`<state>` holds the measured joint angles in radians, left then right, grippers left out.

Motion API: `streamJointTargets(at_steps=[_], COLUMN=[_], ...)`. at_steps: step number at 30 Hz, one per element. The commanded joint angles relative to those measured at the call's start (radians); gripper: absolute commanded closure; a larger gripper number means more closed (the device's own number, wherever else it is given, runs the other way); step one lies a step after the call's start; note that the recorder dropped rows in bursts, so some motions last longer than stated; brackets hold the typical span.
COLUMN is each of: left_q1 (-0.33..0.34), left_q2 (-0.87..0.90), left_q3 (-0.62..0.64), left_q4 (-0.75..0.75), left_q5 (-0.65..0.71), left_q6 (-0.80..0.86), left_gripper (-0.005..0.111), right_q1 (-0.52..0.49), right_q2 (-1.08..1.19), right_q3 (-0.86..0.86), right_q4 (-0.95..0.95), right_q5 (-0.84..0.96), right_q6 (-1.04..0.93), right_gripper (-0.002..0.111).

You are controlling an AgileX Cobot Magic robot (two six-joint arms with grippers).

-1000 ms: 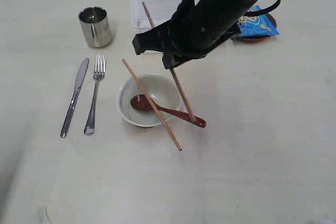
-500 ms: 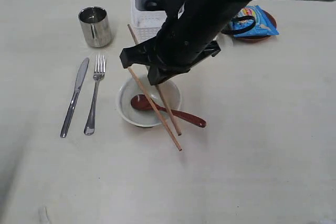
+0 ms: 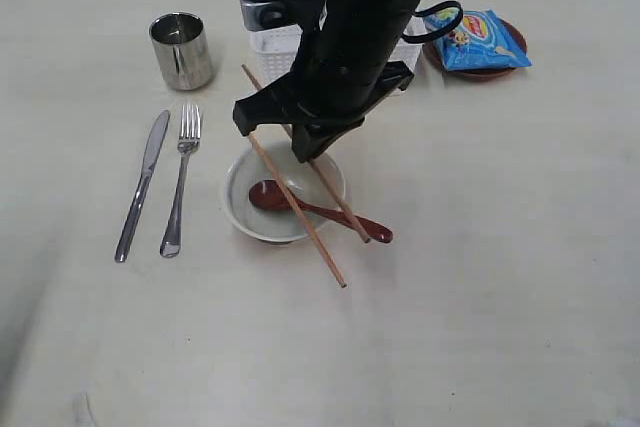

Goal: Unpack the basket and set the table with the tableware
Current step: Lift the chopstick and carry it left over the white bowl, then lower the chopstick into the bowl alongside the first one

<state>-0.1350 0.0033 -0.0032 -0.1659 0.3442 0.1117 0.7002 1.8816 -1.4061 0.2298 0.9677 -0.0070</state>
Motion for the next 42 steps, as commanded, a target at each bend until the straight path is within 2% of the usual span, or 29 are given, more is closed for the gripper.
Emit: streamJointTargets(at_steps=[1,42], left_q1=[-0.008,-0.008], left_q2=[-0.003,-0.003], left_q3=[0.003,0.003], left_q4=[0.004,0.0], left_q5=[-0.002,-0.002], left_q6=[0.001,0.001], left_gripper=[0.107,0.107], right_q1=[0.002,0.002], right_q2=[-0.002,0.056], right_q3=[-0.011,-0.011], right_q4=[-0.014,0.015], right_q5=[0.01,-0.005], right_q6=[-0.01,0.044], right_gripper=[0.109,0.109])
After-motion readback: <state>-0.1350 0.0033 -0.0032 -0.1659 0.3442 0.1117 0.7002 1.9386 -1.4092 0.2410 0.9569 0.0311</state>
